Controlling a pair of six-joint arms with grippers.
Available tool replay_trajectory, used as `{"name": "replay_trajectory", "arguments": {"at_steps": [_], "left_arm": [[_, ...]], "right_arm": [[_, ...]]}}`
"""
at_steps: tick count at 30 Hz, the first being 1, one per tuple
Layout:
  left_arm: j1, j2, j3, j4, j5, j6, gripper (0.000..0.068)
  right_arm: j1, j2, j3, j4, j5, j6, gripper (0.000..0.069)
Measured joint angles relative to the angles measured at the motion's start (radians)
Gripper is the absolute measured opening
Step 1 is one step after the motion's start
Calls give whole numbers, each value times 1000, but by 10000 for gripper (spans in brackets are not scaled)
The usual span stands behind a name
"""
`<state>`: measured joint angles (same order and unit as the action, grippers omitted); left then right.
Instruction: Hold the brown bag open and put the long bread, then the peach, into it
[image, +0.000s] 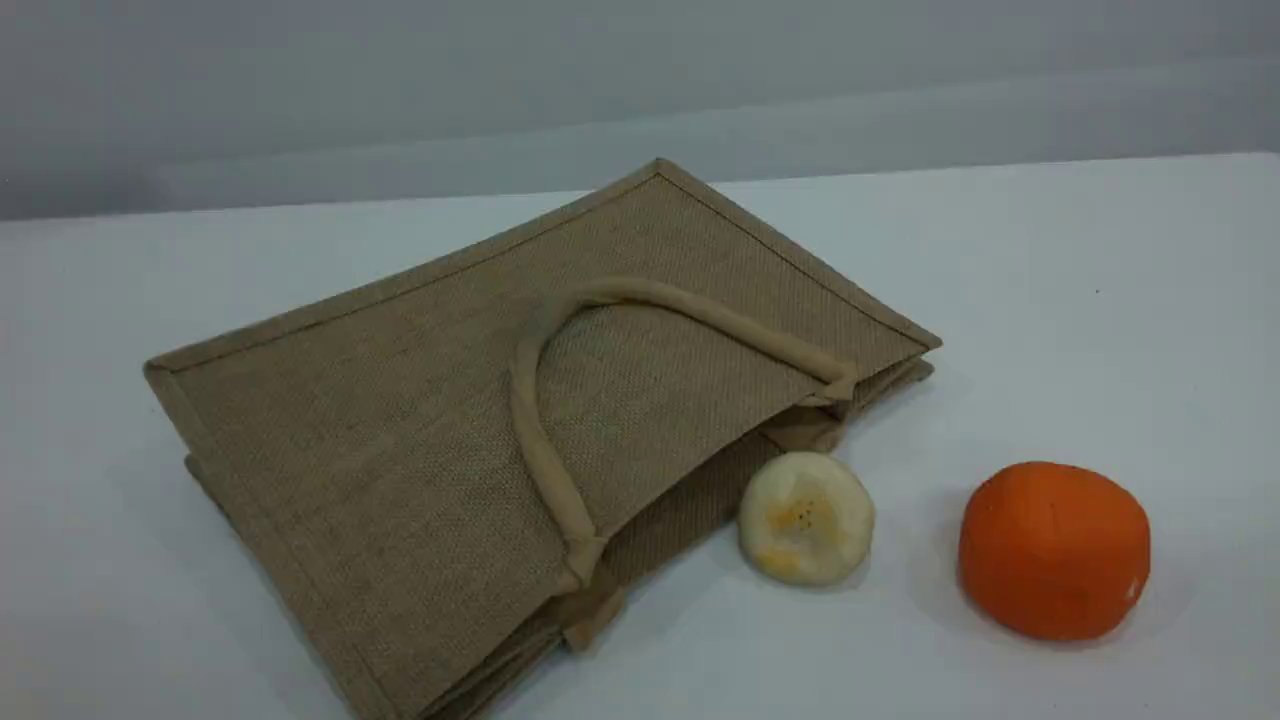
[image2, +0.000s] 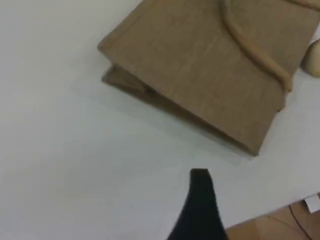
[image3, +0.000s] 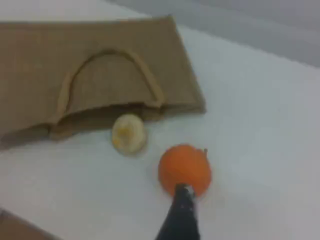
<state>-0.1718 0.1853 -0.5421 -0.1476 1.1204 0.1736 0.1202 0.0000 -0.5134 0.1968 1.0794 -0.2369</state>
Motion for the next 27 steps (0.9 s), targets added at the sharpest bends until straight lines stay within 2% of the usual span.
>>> {"name": "replay_trajectory", "arguments": {"at_steps": [6, 27], "left_arm": [[0, 1, 35, 18, -41, -8, 517], [0, 1, 34, 18, -33, -8, 517]], "right_arm": [[0, 0, 3, -22, -3, 24, 575], [0, 0, 3, -22, -3, 24, 575]]}}
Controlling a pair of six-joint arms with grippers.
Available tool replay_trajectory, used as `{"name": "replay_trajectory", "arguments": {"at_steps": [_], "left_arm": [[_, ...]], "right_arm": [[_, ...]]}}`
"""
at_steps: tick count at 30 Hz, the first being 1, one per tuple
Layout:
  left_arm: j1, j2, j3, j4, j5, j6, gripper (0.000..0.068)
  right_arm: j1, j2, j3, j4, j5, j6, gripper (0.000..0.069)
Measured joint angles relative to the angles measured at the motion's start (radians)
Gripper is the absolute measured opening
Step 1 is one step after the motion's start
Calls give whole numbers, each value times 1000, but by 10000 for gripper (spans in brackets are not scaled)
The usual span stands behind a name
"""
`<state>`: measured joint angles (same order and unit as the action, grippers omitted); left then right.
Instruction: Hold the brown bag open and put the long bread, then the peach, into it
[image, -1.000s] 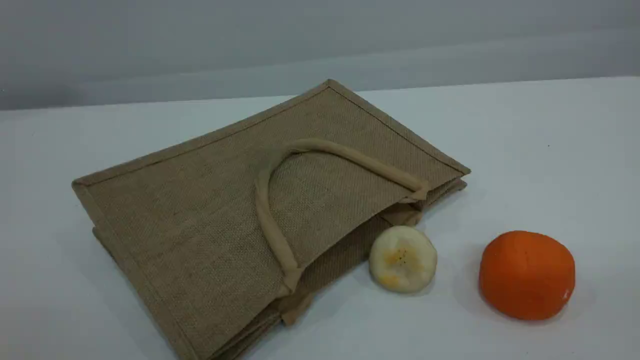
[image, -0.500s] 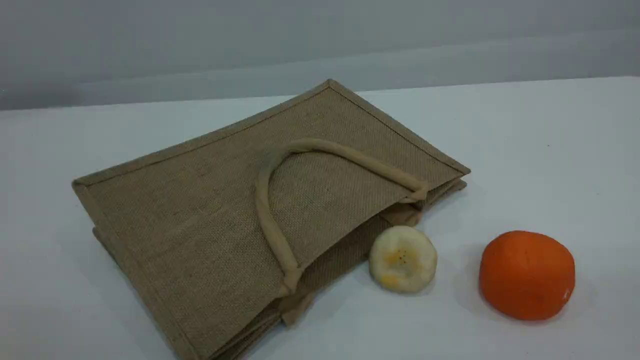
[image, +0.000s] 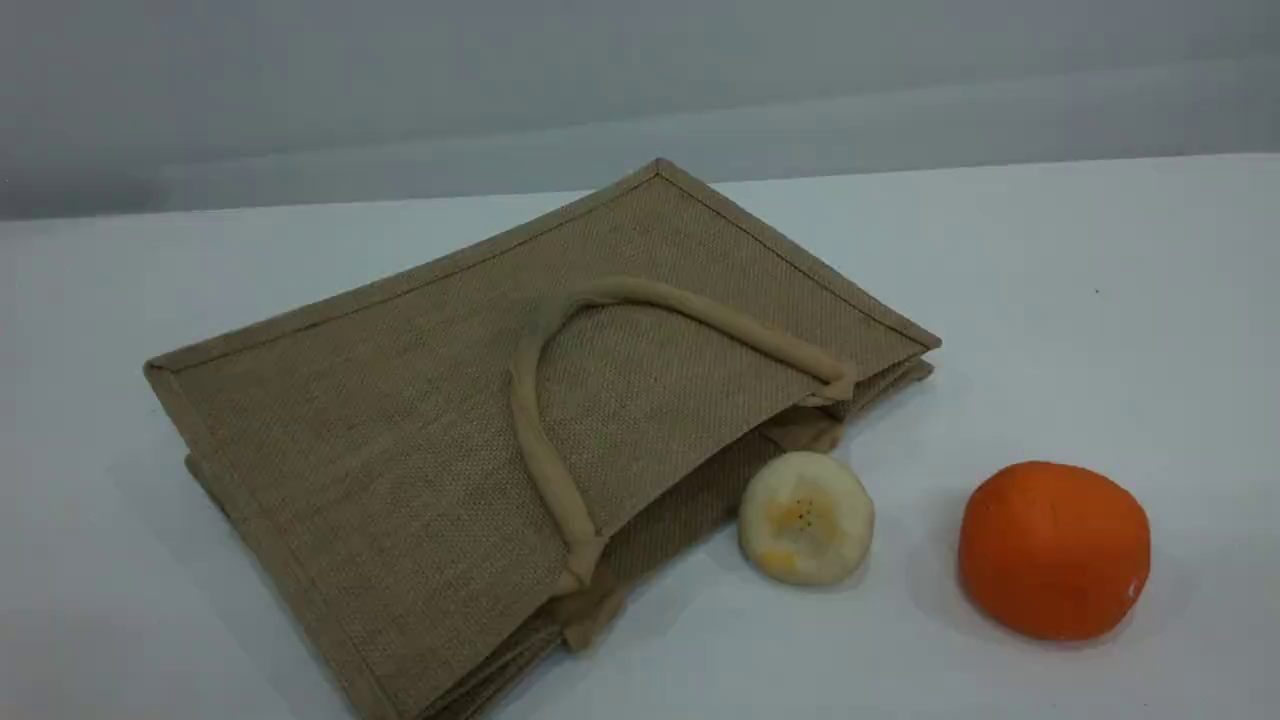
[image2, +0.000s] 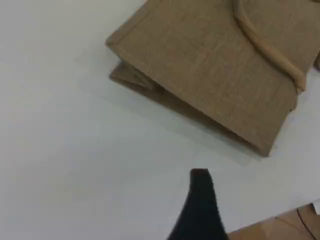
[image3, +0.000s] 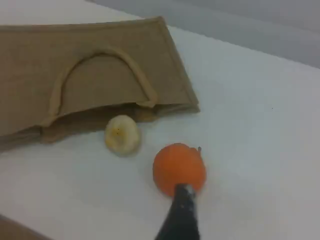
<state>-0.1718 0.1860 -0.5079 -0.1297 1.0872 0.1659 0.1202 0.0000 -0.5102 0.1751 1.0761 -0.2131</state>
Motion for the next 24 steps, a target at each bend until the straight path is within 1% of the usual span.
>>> {"name": "replay_trajectory", "arguments": {"at_steps": [4, 8, 10, 14, 16, 24], "left_arm": [[9, -30, 0, -2, 0, 0, 517], [83, -100, 0, -3, 0, 0, 517], [130, -134, 0, -3, 0, 0, 517], [203, -186, 0, -3, 0, 1, 517], [219, -188, 0, -3, 0, 1, 518], [221, -186, 0, -3, 0, 1, 519]], "right_arm": [[0, 0, 0, 0, 0, 0, 575], [1, 0, 0, 7, 0, 0, 575], [-3, 0, 0, 8, 0, 0, 575], [-64, 0, 0, 8, 0, 0, 575], [-92, 0, 0, 8, 0, 0, 575], [-100, 0, 0, 7, 0, -1, 575]]}}
